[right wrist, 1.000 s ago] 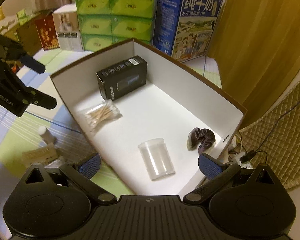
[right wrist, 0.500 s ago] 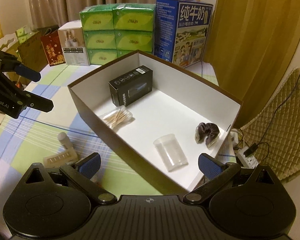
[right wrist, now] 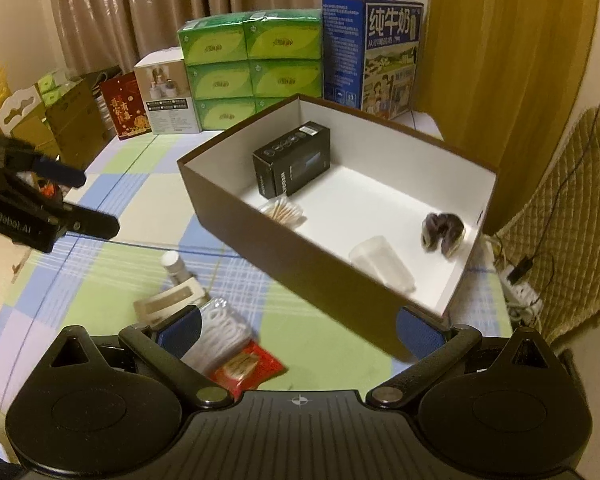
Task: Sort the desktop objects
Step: 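Withdraw both tools from the box back toward the remaining items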
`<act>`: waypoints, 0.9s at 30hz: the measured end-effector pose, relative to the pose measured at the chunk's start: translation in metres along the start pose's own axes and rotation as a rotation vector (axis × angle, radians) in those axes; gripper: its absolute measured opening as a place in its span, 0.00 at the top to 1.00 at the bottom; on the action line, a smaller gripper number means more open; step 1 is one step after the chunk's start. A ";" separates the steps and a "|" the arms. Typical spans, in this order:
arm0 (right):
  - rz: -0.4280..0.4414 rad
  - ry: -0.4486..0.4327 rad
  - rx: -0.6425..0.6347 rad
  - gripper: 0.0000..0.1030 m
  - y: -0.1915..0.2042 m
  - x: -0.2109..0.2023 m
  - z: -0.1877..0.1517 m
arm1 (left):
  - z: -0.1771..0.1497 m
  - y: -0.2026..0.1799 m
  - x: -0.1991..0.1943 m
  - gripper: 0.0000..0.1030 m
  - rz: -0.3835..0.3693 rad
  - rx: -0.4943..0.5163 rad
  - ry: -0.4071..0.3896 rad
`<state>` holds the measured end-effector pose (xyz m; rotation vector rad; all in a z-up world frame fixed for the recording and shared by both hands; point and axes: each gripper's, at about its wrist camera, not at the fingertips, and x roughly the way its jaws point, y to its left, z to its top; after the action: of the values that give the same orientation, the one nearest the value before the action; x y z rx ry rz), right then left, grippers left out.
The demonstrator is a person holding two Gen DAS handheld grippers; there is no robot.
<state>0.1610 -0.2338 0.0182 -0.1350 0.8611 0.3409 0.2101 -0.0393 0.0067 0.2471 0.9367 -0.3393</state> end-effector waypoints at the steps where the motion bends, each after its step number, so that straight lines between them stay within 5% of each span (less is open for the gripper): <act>1: 0.004 0.001 0.010 0.02 0.001 -0.001 -0.003 | -0.005 0.001 -0.001 0.14 0.003 -0.005 0.006; 27: 0.033 0.087 0.159 0.02 0.029 0.009 -0.062 | -0.086 0.002 0.007 0.15 0.013 -0.026 0.082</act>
<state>0.1117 -0.2199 -0.0280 0.0119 0.9741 0.2974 0.1502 -0.0085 -0.0479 0.2445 1.0188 -0.3064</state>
